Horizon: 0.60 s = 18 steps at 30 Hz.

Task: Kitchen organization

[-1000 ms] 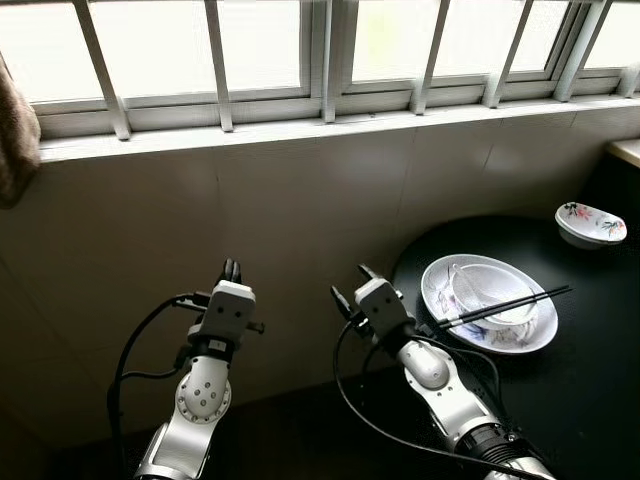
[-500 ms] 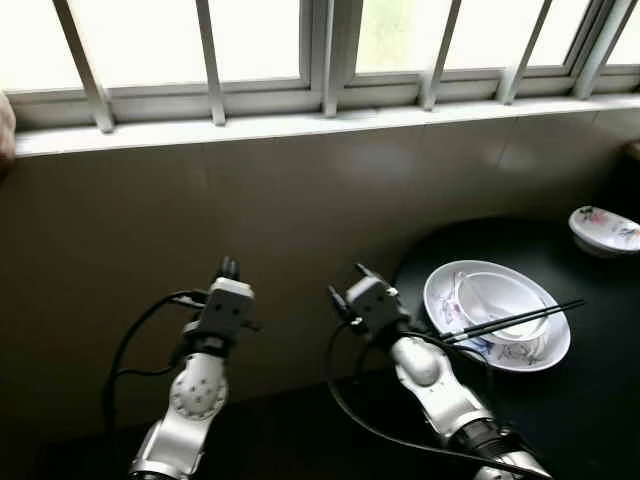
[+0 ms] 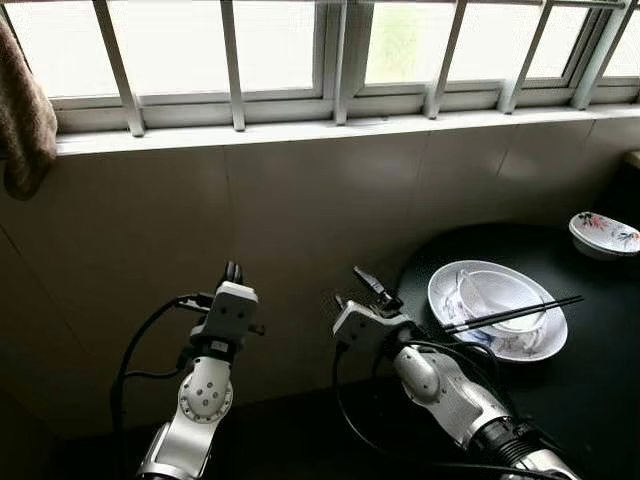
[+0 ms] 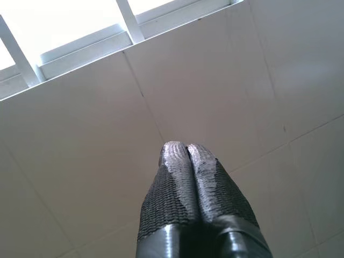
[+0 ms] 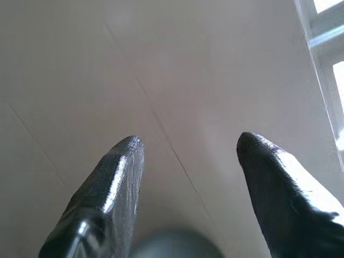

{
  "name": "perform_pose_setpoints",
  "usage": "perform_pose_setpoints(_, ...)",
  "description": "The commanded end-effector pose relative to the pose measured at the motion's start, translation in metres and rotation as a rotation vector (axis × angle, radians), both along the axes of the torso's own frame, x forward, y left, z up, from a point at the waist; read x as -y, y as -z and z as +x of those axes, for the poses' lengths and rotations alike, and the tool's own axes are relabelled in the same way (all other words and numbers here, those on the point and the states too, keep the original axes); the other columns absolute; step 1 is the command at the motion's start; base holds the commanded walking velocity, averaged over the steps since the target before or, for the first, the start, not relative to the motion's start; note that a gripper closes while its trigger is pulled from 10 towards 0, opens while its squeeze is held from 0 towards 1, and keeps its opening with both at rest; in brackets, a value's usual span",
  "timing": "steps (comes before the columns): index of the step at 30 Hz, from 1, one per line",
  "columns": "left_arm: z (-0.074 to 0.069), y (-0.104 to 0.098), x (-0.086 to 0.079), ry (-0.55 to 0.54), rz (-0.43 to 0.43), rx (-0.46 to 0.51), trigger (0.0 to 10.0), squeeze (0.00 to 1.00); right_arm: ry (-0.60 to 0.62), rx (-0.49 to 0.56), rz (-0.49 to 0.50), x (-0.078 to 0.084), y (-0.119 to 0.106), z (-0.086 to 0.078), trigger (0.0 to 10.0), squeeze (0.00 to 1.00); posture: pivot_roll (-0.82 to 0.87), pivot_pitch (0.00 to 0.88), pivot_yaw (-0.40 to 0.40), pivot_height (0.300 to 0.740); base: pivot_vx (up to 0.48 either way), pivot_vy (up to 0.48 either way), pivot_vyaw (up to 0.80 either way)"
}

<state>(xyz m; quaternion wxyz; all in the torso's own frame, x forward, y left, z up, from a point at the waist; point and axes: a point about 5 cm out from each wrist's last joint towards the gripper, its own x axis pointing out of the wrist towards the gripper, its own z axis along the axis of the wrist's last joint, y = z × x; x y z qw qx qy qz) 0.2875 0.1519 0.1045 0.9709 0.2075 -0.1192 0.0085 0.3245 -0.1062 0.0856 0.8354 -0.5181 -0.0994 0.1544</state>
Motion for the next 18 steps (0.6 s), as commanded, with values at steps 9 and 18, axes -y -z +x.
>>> perform_pose_setpoints(9,0.001,0.003,0.001,0.011,0.004,-0.011,10.0,0.0,0.262,-0.011,-0.075,0.034,0.019,-0.005,10.0,0.0,-0.06,0.0,-0.025,0.74,0.0,0.0,0.0)
perform_pose_setpoints(18,0.001,0.004,0.002,0.018,0.009,-0.015,10.0,0.0,0.321,-0.037,-0.078,0.037,0.027,-0.009,10.0,0.0,-0.07,0.0,-0.02,0.74,0.0,0.0,0.0)
